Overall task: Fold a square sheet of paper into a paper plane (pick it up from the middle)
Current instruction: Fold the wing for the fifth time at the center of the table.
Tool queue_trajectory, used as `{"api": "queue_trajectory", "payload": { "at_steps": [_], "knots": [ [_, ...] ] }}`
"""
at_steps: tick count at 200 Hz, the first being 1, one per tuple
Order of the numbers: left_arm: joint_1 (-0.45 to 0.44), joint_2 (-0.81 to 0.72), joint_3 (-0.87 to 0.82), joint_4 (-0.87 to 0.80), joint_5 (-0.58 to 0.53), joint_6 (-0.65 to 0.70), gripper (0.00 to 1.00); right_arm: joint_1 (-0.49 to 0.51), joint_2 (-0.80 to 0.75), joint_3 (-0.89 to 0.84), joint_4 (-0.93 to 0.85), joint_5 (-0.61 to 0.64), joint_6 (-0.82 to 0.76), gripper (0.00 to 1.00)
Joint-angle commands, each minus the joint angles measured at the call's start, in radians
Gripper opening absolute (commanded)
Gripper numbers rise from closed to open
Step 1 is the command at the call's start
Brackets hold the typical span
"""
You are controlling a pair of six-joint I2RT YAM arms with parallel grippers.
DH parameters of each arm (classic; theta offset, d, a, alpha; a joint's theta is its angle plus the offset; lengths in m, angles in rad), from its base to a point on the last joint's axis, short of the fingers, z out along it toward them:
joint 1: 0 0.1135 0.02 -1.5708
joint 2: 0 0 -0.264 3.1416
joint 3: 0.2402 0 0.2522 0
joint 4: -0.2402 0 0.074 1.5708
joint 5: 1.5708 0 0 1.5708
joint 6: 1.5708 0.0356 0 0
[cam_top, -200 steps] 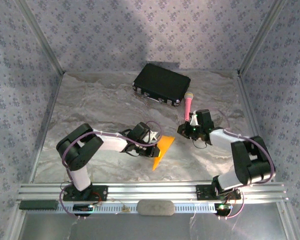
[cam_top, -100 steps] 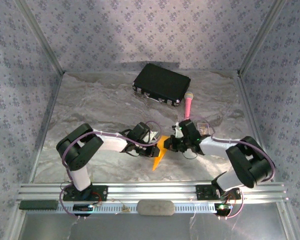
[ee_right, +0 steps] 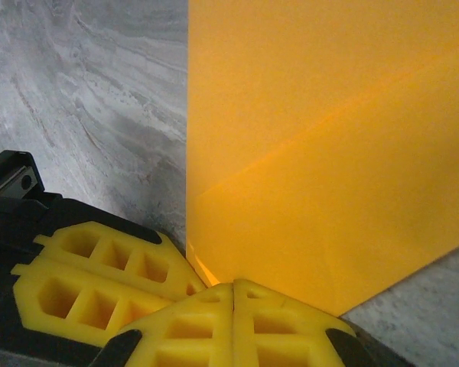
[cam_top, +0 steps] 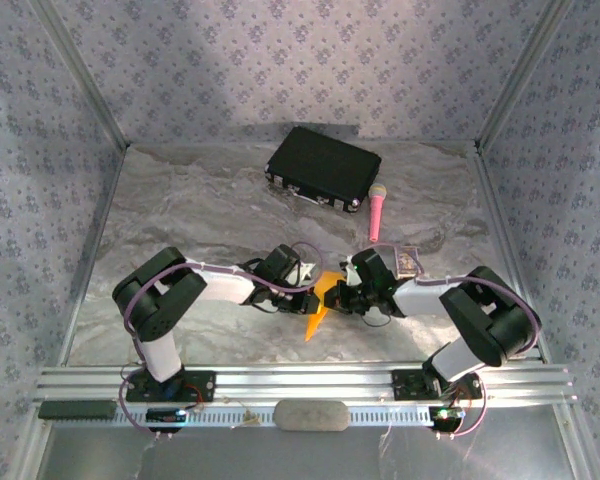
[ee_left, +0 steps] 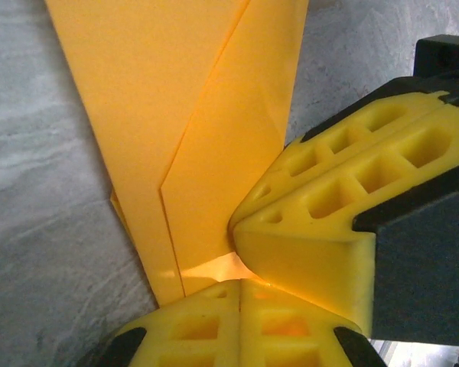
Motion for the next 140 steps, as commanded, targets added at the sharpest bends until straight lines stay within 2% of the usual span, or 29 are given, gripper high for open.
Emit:
{"api": "queue_trajectory", "payload": {
  "at_steps": [1, 54, 111, 140],
  "knots": [
    [-0.009, 0.063, -0.051, -0.121, -0.070, -0.005, 0.00, -0.003, -0.052, -0.018, -0.050, 0.026, 0.009, 0.03],
    [-0.010, 0.064, -0.048, -0.120, -0.075, -0.009, 0.00, 0.016, -0.071, -0.042, -0.025, -0.019, 0.040, 0.03],
    [-0.009, 0.067, -0.046, -0.118, -0.074, -0.013, 0.00, 0.040, -0.036, -0.075, 0.039, -0.005, 0.067, 0.03],
    [-0.009, 0.065, -0.046, -0.119, -0.075, -0.015, 0.00, 0.034, -0.020, -0.073, -0.007, 0.013, 0.054, 0.03]
  ]
}}
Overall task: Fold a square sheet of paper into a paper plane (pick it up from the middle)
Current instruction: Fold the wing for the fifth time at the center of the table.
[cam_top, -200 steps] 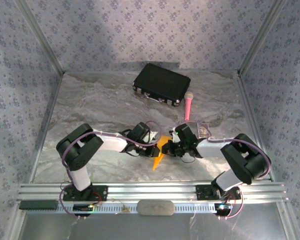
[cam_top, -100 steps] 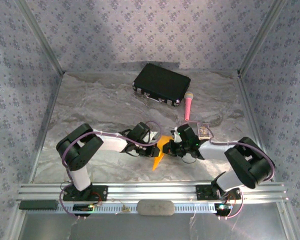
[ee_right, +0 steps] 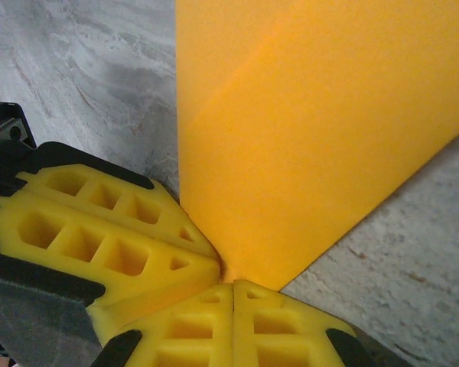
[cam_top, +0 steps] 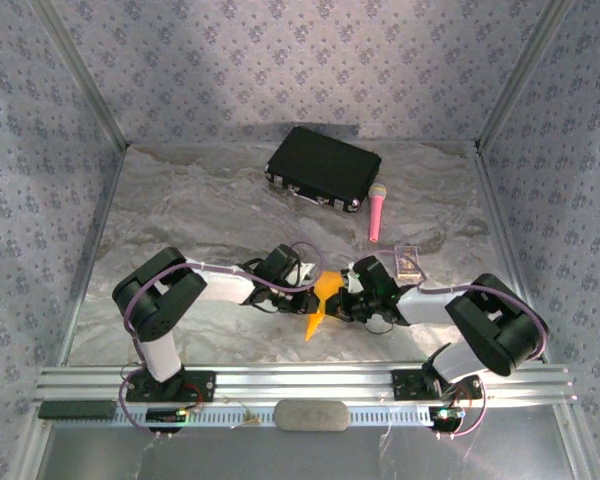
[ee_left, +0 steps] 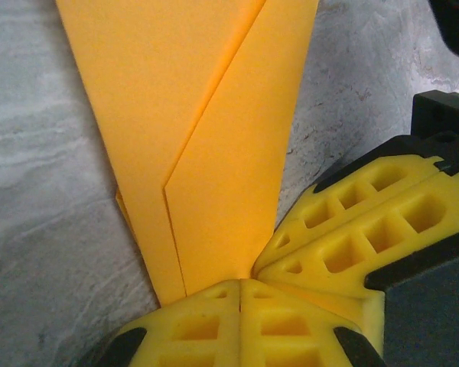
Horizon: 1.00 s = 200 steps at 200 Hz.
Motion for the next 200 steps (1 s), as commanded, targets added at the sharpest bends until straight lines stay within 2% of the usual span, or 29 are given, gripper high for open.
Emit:
{"api": "queue_trajectory", "payload": {
  "at_steps": [1, 57, 113, 154, 200],
  "knots": [
    [-0.009, 0.065, -0.046, -0.119, -0.072, 0.000, 0.00, -0.002, 0.025, -0.012, -0.031, 0.025, 0.004, 0.03],
    [-0.009, 0.064, -0.047, -0.121, -0.073, 0.000, 0.00, 0.013, -0.051, 0.000, -0.037, -0.014, 0.004, 0.03],
    [-0.009, 0.066, -0.045, -0.121, -0.073, -0.002, 0.00, 0.054, 0.011, -0.012, 0.026, -0.022, 0.033, 0.03],
    [-0.010, 0.062, -0.052, -0.119, -0.075, -0.003, 0.00, 0.045, 0.043, -0.036, 0.008, 0.011, 0.026, 0.03],
    [-0.009, 0.063, -0.052, -0.119, -0.078, -0.003, 0.00, 0.047, -0.032, -0.032, 0.004, -0.012, 0.028, 0.03]
  ]
}}
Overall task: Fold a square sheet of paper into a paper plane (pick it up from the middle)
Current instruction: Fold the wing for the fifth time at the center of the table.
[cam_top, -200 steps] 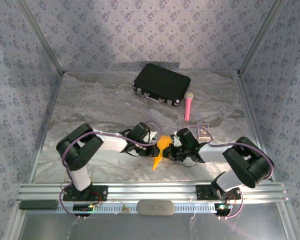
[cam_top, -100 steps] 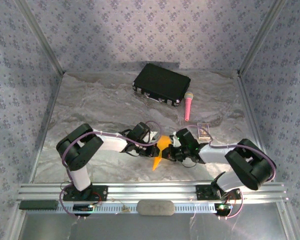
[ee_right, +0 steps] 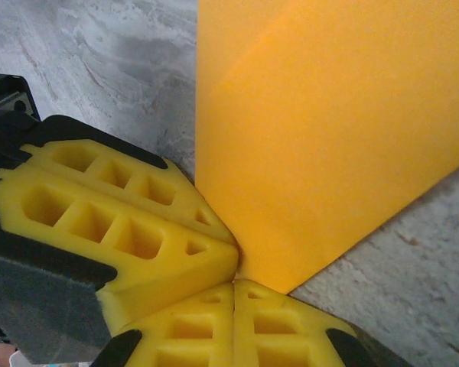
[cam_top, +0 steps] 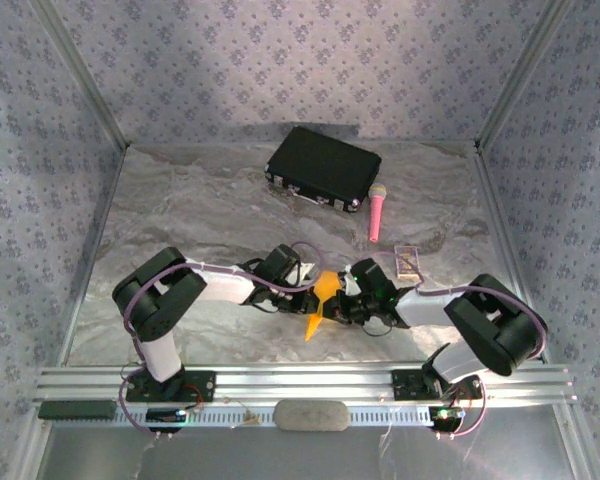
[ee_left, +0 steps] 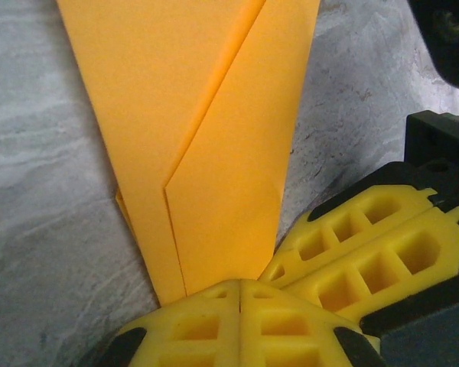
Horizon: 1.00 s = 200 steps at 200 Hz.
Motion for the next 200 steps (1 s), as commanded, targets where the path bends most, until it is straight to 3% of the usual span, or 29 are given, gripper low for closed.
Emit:
{"api": "queue_trajectory", "payload": {
  "at_steps": [1, 39, 98, 155, 200],
  "knots": [
    [-0.009, 0.062, -0.052, -0.118, -0.077, -0.003, 0.00, 0.013, -0.031, -0.019, -0.032, -0.008, 0.013, 0.03],
    [-0.010, 0.065, -0.057, -0.106, -0.076, -0.010, 0.00, 0.022, -0.047, -0.025, -0.023, -0.027, 0.014, 0.04],
    [-0.009, 0.067, -0.052, -0.109, -0.074, -0.008, 0.00, 0.037, 0.046, -0.037, 0.063, -0.017, 0.038, 0.04],
    [-0.010, 0.065, -0.058, -0.103, -0.077, -0.012, 0.00, 0.032, -0.018, -0.024, -0.050, 0.014, 0.002, 0.04],
    [-0.010, 0.061, -0.054, -0.110, -0.082, -0.013, 0.00, -0.104, -0.104, 0.026, -0.137, 0.004, -0.050, 0.04]
  ]
}}
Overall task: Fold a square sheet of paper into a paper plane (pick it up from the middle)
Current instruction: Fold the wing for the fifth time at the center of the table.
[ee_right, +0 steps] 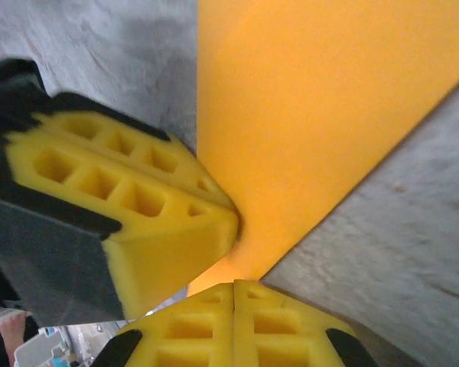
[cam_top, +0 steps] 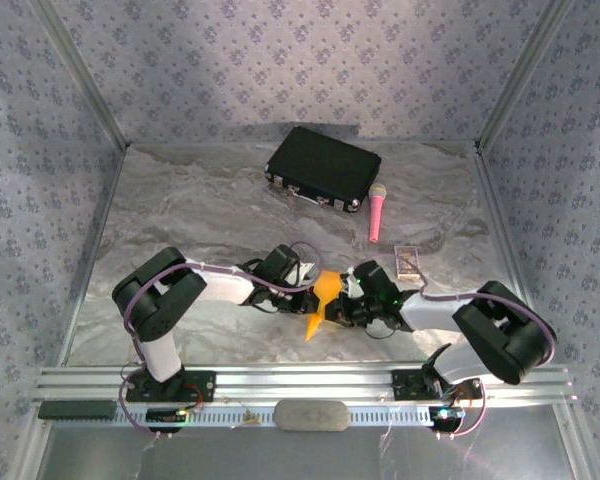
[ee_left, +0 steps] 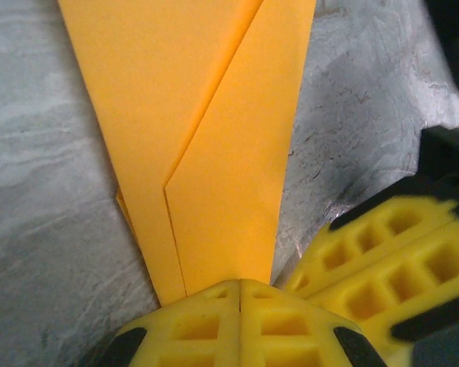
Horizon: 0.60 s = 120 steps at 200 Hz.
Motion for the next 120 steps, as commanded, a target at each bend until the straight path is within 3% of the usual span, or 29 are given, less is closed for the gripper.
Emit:
{"api": "queue_trajectory", "payload": {
  "at_steps": [1, 33, 78, 120],
  "knots": [
    [-0.011, 0.061, -0.045, -0.128, -0.083, 0.003, 0.00, -0.075, -0.032, 0.046, -0.084, 0.010, -0.049, 0.04],
    [-0.011, 0.059, -0.047, -0.128, -0.084, 0.001, 0.00, -0.153, 0.010, 0.102, -0.069, -0.045, -0.071, 0.04],
    [-0.011, 0.059, -0.048, -0.127, -0.086, 0.001, 0.00, -0.158, 0.121, 0.137, -0.001, -0.067, -0.063, 0.04],
    [-0.011, 0.062, -0.049, -0.128, -0.080, 0.004, 0.00, -0.202, 0.217, 0.139, 0.020, -0.015, -0.086, 0.05]
  ]
}}
